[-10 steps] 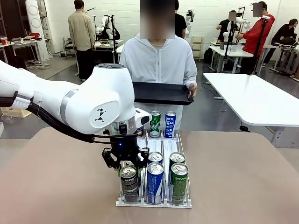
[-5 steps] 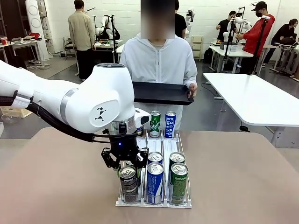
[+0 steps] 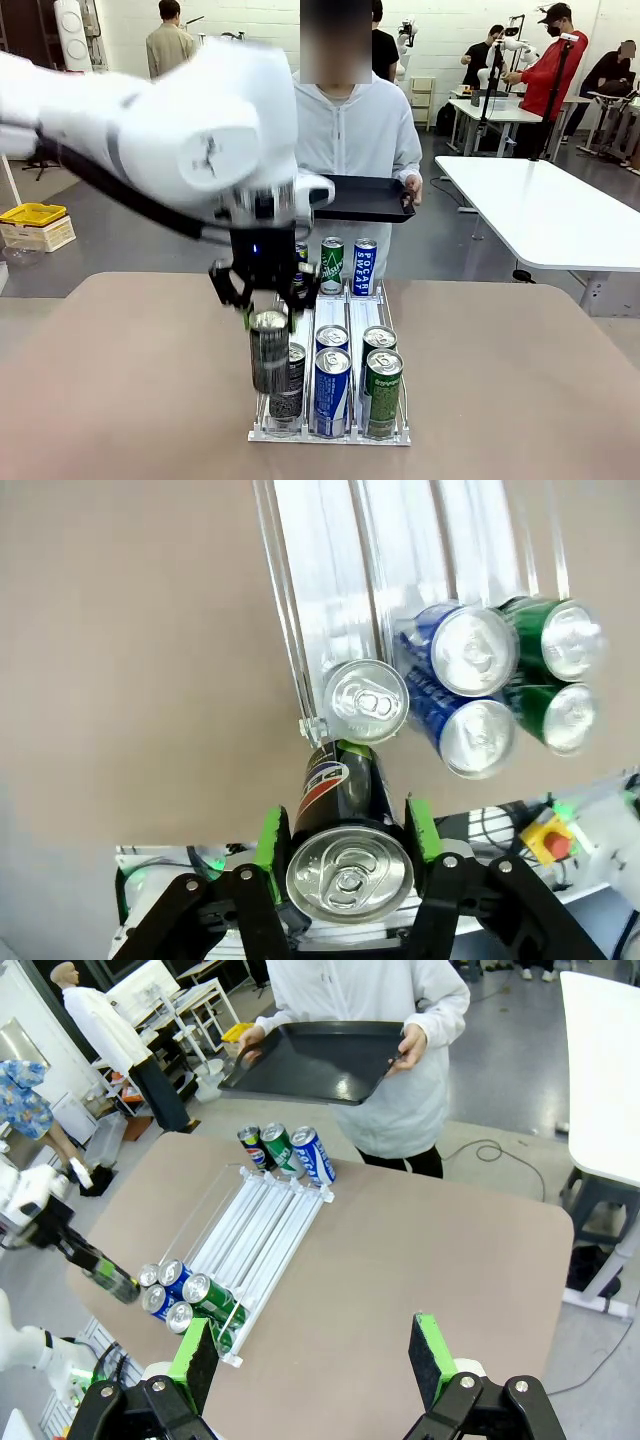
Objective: Retrieve and hand over the desired beverage to the person.
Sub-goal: Pick up a can of the same type that the person held from the Automatic Can Dispenser, then place the picked can on the Handle tray extended by the person.
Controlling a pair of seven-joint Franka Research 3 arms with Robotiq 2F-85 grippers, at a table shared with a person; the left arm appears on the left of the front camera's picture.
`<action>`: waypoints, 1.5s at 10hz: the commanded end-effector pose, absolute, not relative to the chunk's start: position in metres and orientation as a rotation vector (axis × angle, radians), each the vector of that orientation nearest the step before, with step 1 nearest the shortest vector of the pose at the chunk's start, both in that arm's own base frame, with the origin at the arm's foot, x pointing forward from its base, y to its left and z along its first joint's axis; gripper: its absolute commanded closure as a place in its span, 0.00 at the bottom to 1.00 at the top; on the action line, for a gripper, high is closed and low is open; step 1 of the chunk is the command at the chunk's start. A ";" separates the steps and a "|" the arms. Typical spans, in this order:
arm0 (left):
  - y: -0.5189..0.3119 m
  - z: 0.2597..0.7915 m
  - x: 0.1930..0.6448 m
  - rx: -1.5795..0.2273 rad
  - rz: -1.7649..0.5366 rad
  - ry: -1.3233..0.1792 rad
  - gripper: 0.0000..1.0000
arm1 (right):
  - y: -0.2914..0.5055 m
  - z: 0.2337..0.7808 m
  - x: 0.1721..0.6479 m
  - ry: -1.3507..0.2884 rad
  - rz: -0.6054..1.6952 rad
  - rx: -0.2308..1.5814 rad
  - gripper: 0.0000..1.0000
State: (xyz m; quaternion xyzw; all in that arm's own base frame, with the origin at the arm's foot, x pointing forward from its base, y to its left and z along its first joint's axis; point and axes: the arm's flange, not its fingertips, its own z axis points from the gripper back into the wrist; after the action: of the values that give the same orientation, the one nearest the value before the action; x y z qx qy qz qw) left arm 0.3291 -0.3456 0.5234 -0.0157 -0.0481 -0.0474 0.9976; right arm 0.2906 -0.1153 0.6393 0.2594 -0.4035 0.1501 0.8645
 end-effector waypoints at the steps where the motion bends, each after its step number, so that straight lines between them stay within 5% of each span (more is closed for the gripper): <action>1: -0.342 0.567 0.348 -0.043 -0.028 -0.157 0.74 | -0.115 0.639 0.292 -0.849 0.321 0.571 0.00; 5: -0.334 0.654 0.396 -0.024 0.086 -0.184 0.74 | -0.115 0.639 0.292 -0.849 0.321 0.571 0.00; 8: -0.317 0.672 0.446 -0.007 0.161 -0.096 0.74 | -0.115 0.639 0.292 -0.849 0.321 0.571 0.00; 15: -0.307 0.658 0.433 -0.021 0.125 -0.126 0.74 | -0.115 0.639 0.292 -0.849 0.321 0.571 0.00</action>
State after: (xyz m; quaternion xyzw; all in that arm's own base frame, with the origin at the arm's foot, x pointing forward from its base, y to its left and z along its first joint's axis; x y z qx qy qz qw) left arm 0.4375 -0.3141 0.6605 -0.0103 -0.0508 0.0539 0.9972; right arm 0.2906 -0.1153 0.6393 0.2593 -0.4035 0.1500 0.8646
